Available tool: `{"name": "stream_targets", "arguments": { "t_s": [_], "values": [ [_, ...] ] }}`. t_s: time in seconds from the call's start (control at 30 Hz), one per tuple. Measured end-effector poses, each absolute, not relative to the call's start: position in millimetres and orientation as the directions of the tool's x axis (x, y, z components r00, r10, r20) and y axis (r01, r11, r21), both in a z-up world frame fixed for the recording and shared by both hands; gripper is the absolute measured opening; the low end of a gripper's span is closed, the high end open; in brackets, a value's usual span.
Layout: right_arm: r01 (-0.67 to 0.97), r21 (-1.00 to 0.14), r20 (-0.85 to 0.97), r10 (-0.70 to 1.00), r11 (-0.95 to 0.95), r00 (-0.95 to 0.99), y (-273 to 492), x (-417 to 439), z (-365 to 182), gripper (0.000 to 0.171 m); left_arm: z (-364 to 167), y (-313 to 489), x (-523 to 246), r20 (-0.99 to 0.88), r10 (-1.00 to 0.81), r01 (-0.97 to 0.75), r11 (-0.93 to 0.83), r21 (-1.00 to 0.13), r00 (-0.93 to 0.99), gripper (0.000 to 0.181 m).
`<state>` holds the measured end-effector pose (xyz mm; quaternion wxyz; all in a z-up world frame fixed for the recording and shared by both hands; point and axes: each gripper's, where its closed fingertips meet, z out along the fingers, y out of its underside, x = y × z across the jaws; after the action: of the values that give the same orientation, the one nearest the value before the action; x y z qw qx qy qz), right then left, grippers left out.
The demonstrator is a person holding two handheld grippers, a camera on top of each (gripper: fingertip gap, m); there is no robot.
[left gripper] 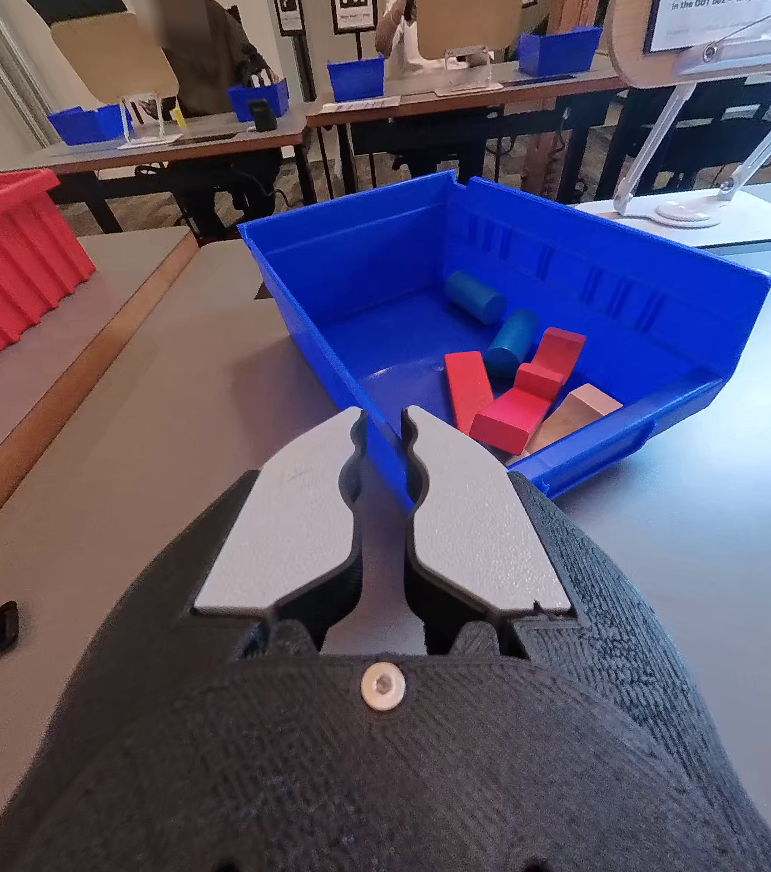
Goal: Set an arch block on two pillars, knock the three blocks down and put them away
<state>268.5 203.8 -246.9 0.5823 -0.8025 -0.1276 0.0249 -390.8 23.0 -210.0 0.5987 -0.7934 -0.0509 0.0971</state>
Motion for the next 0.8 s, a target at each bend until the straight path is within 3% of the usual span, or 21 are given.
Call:
{"name": "stream_targets", "arguments": {
  "t_s": [0.23,0.4,0.53,0.67,0.8],
  "values": [
    [0.165,-0.957,0.105,0.245,-0.239,0.964,199,267,-236,0.029,-218,26,-387,-0.03,0.154,0.015,-0.286,-0.958,0.988,0.029],
    [0.183,-0.976,0.152,0.234,-0.119,0.96,190,266,-208,0.037,-219,27,-388,-0.066,0.163,-0.014,-0.299,-0.954,0.984,0.027],
    [0.227,-0.953,0.191,0.182,-0.2,0.964,195,274,-217,0.043,-237,28,-387,-0.078,0.143,-0.017,-0.384,-0.923,0.987,0.015],
    [0.189,-0.922,0.113,0.234,-0.338,0.966,201,272,-246,0.027,-239,28,-394,-0.13,0.195,-0.037,-0.42,-0.907,0.972,0.01],
    [0.229,-0.908,0.142,0.254,-0.352,0.957,204,268,-253,0.02,-238,21,-412,-0.158,0.297,-0.017,-0.428,-0.904,0.942,0.006]
  ]
}}
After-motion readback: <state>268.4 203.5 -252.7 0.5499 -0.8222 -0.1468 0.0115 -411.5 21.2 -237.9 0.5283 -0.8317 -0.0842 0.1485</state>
